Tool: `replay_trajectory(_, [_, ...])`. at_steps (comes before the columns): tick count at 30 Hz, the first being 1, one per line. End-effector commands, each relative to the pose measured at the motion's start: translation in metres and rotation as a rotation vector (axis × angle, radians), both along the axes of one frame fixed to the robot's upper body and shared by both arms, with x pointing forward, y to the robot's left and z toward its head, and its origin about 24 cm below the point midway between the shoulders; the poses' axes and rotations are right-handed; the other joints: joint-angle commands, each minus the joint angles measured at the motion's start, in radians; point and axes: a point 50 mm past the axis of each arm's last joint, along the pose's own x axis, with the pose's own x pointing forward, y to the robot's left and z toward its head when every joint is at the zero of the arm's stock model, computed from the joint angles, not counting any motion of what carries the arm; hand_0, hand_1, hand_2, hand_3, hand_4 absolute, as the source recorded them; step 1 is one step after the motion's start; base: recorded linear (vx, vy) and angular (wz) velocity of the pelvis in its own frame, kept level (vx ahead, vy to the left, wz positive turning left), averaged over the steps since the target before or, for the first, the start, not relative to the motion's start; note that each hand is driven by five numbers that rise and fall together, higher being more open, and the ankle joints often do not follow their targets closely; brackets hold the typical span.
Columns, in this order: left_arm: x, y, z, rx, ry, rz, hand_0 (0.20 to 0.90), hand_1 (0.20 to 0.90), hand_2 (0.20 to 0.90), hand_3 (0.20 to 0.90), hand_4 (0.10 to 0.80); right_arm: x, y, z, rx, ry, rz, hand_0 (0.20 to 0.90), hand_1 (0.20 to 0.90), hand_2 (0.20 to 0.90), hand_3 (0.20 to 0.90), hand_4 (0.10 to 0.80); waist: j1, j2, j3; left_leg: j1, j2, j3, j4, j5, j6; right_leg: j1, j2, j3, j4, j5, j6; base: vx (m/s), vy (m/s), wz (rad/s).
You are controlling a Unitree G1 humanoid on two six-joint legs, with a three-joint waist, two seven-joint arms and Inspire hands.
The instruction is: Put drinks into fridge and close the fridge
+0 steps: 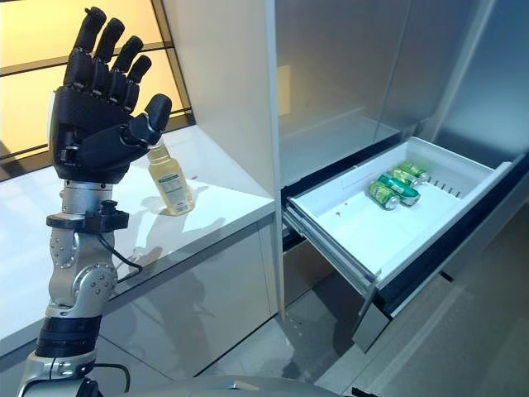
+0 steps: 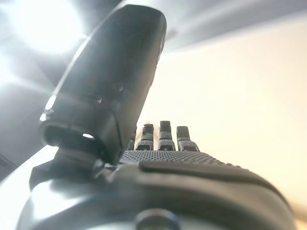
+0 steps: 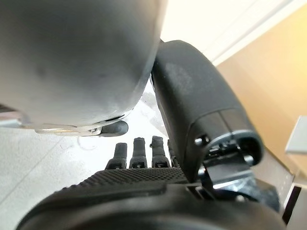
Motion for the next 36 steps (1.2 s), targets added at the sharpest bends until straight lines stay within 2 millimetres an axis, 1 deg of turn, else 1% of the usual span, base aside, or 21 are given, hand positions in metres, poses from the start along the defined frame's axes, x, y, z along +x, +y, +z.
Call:
replay_trajectory(1, [-0.008,-0.001,0.056,0.059,-0.268,0.130,0.900,0.900,0.900,0.900,0.800,0.020,0.030,-0.003,0.075,-0.041,0.027,0.900,0.900,0.900,0.900,0.800,0.011,-0.022,0.012,0.029,-0.072,0.033,0.006,-0.085,0.063,0.012,-0.003,0.022,0.016,-0.021,-0.005,-0.007,-0.001,0.14])
replay_trajectory(2, [-0.005,0.001,0.055,0.047,-0.236,0.161,0.900,0.900,0.900,0.900,0.800,0.022,0.030,-0.003,0.073,-0.043,0.030,0.900,0.900,0.900,0.900,0.800,0.014,-0.021,0.014,0.030,-0.072,0.030,0.006,-0.085,0.062,0.015,-0.003,0.019,0.016,-0.022,-0.004,-0.012,-0.001,0.11])
replay_trajectory(3, [0.002,0.006,0.050,-0.004,-0.164,0.202,0.900,0.900,0.900,0.900,0.800,0.023,0.030,-0.003,0.074,-0.047,0.034,0.900,0.900,0.900,0.900,0.800,0.018,-0.021,0.015,0.030,-0.073,0.026,0.006,-0.083,0.061,0.016,-0.004,0.015,0.016,-0.023,-0.003,-0.008,-0.002,0.05])
replay_trajectory(4, [0.004,0.008,0.048,-0.014,-0.146,0.210,0.900,0.900,0.900,0.900,0.800,0.024,0.030,-0.003,0.074,-0.048,0.034,0.900,0.900,0.900,0.900,0.800,0.019,-0.021,0.015,0.030,-0.073,0.025,0.006,-0.083,0.061,0.017,-0.004,0.014,0.016,-0.023,-0.004,-0.007,-0.001,0.06])
replay_trajectory(6, [0.010,0.017,0.037,-0.039,-0.070,0.272,0.900,0.900,0.900,0.900,0.800,0.027,0.029,-0.002,0.077,-0.055,0.030,0.900,0.900,0.900,0.900,0.800,0.026,-0.020,0.017,0.031,-0.075,0.019,0.006,-0.081,0.061,0.020,-0.004,0.008,0.016,-0.024,-0.004,0.000,0.001,0.07])
replay_trajectory(10, [0.013,0.021,0.027,-0.007,0.002,0.320,0.900,0.900,0.900,0.900,0.800,0.030,0.030,-0.002,0.078,-0.054,0.041,0.900,0.900,0.900,0.900,0.800,0.036,-0.017,0.023,0.028,-0.073,0.012,0.006,-0.075,0.057,0.022,-0.005,0.000,0.014,-0.025,-0.006,-0.011,0.006,0.11])
replay_trajectory(13, [0.017,0.021,0.022,0.024,0.050,0.309,0.900,0.900,0.900,0.900,0.800,0.030,0.029,-0.002,0.076,-0.052,0.049,0.900,0.900,0.900,0.900,0.800,0.039,-0.014,0.026,0.026,-0.071,0.013,0.006,-0.072,0.054,0.022,-0.005,-0.005,0.012,-0.025,-0.005,-0.010,0.003,0.06])
replay_trajectory(16, [0.023,0.018,0.017,0.036,0.107,0.234,0.900,0.900,0.900,0.900,0.800,0.031,0.026,-0.001,0.069,-0.048,0.058,0.900,0.900,0.900,0.900,0.800,0.036,-0.011,0.027,0.023,-0.065,0.022,0.006,-0.070,0.049,0.022,-0.006,-0.010,0.011,-0.026,-0.002,-0.004,0.003,0.06])
replay_trajectory(20, [0.029,0.018,0.011,0.057,0.158,0.207,0.900,0.900,0.900,0.900,0.800,0.030,0.022,-0.001,0.060,-0.041,0.064,0.900,0.900,0.900,0.900,0.800,0.032,-0.007,0.028,0.022,-0.061,0.029,0.006,-0.067,0.045,0.023,-0.005,-0.011,0.011,-0.025,0.000,0.001,0.002,0.01])
replay_trajectory(29, [0.037,0.025,-0.008,0.104,0.242,0.203,0.900,0.900,0.900,0.900,0.800,0.029,0.013,0.001,0.049,-0.030,0.077,0.900,0.900,0.900,0.900,0.800,0.013,0.000,0.032,0.029,-0.058,0.046,0.006,-0.068,0.046,0.024,-0.003,0.011,0.016,-0.026,0.001,0.000,0.000,0.00])
replay_trajectory(36, [0.038,0.031,-0.020,0.125,0.297,0.248,0.900,0.900,0.900,0.900,0.800,0.029,0.009,0.001,0.047,-0.025,0.087,0.900,0.900,0.900,0.900,0.800,0.005,0.001,0.032,0.038,-0.059,0.060,0.006,-0.072,0.050,0.028,-0.004,0.016,0.018,-0.026,0.002,0.018,0.011,-0.02])
